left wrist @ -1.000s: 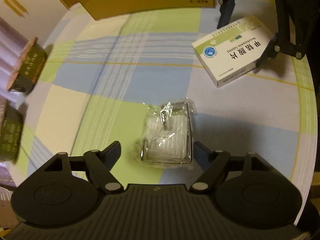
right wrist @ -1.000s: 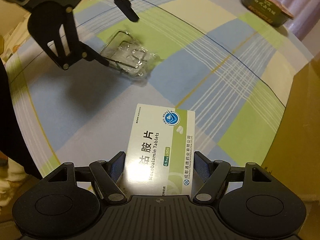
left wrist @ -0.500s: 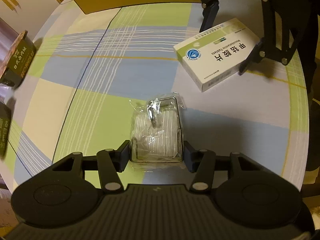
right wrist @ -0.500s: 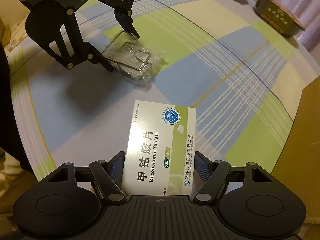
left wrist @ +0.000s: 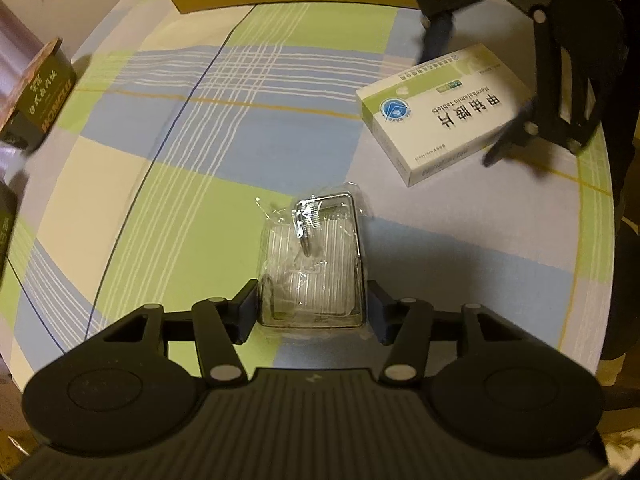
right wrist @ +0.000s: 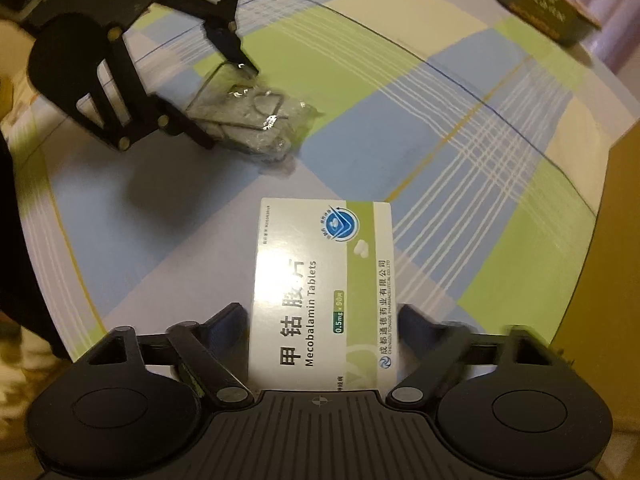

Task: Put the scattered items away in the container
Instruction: 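Carry the wire rack with the left gripper while the right gripper carries the medicine box over the box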

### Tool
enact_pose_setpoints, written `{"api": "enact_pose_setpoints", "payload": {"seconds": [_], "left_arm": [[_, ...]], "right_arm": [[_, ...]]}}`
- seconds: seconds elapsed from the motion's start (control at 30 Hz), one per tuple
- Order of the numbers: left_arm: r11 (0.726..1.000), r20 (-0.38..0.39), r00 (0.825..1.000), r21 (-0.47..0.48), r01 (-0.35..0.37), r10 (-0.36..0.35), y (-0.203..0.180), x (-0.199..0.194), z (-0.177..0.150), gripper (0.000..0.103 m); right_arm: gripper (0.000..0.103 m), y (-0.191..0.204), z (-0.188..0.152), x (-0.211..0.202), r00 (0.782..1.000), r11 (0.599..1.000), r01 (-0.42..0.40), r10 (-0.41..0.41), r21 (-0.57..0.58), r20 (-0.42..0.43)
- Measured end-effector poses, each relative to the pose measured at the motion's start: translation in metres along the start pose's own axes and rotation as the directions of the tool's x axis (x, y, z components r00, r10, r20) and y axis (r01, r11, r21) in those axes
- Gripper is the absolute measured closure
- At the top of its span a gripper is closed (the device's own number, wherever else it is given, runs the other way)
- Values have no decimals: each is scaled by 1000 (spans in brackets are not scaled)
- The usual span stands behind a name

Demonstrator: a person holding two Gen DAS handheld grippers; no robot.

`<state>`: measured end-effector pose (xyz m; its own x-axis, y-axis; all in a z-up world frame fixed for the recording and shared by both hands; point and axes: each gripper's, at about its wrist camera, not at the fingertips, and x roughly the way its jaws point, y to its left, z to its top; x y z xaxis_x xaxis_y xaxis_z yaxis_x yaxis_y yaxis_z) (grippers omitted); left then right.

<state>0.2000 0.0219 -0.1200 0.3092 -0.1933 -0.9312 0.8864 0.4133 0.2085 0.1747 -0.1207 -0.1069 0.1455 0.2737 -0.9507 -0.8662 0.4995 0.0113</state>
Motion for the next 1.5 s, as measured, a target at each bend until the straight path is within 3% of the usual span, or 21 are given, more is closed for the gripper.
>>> {"api": "enact_pose_setpoints", "payload": {"seconds": [0.13, 0.37, 0.7, 1.03, 1.5], "left_arm": [[999, -8, 1000, 35, -25, 25, -15, -7, 3, 54], [999, -28, 999, -32, -27, 26, -39, -32, 4, 54], [992, -50, 995, -88, -85, 81, -58, -71, -1, 54], [987, -34, 991, -97, -131, 128, -73, -105, 4, 54], [984, 24, 986, -65, -165, 167, -88, -138, 38, 54]], "right_arm": [[30, 6, 0, -10, 999, 999, 34, -35, 2, 10], [30, 13, -8, -37, 997, 998, 53, -55, 41, 44], [30, 31, -24, -82, 990, 994, 88, -95, 65, 108], [30, 40, -38, -113, 978, 990, 124, -134, 72, 158], [30, 36, -53, -153, 957, 981, 182, -193, 69, 218]]}}
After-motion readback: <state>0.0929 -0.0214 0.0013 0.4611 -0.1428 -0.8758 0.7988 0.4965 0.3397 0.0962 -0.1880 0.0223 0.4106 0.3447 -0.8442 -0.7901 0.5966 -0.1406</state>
